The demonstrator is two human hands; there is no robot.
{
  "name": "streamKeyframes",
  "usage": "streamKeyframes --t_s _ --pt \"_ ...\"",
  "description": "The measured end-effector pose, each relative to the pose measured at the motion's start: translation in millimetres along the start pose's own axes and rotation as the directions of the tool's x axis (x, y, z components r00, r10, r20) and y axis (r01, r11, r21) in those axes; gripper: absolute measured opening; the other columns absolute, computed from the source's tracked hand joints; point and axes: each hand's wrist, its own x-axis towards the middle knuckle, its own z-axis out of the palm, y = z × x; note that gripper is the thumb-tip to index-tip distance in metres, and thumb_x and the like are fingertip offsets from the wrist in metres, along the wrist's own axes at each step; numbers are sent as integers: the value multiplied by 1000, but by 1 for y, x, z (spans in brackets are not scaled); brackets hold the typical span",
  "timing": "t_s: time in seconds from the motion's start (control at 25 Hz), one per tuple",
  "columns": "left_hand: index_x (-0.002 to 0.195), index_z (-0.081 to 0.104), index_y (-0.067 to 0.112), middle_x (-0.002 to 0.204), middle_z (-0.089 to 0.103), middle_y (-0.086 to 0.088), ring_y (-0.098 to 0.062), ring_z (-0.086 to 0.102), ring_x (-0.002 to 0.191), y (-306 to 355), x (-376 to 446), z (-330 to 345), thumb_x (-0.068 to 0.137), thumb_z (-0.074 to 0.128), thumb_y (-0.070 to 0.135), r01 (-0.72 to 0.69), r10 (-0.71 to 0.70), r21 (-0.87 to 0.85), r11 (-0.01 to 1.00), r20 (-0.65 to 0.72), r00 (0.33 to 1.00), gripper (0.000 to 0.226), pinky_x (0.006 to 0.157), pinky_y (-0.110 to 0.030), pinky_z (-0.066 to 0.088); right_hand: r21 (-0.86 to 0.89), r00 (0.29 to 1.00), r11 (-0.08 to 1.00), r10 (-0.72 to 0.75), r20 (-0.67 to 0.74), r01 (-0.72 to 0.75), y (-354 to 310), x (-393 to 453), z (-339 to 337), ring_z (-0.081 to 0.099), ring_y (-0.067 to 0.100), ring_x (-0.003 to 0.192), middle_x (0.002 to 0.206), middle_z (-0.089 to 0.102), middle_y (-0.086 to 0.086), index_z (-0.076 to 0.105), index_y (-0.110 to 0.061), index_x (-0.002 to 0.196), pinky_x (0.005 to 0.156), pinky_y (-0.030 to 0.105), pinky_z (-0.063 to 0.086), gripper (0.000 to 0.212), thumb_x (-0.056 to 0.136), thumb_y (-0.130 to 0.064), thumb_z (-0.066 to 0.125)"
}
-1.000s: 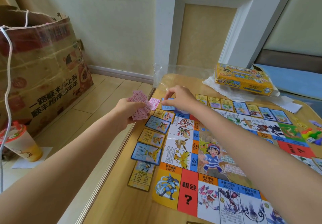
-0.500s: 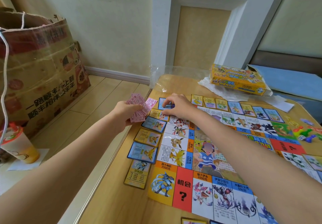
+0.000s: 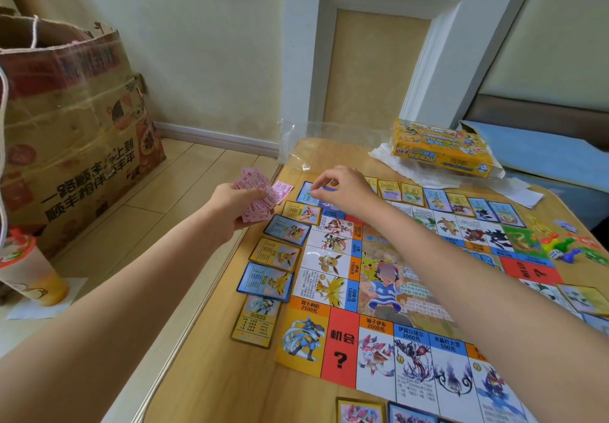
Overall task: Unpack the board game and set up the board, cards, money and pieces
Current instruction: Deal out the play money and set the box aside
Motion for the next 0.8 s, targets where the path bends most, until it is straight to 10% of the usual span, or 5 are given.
streamKeyframes --t_s 0.36,0.56,0.8 --pt "118 51 2 91 64 -15 -27 65 89 3 -28 -7 90 57 10 -62 62 -22 998 8 998 30 79 -33 54 -161 938 965 -150 313 208 -32 -59 27 31 21 120 118 54 -1 63 -17 109 100 44 32 40 79 -44 68" --pt "108 53 5 89 64 -13 -23 64 81 -1 -45 -11 89 58 9 -42 43 -41 998 30 999 20 66 -28 56 -80 973 984 -145 182 162 -43 -72 18 33 20 124 124 53 3 61 -15 114 98 35 31 34 87 -36 62" --pt "103 57 6 86 64 -11 -18 63 71 -3 -70 1 85 63 8 14 -9 -19 1000 255 967 19 55 -22 57 445 998 895 16 57 -40 -57 -86 -18 60 15 64 70 62 0 61 -12 84 58 23 49 11 81 -17 71"
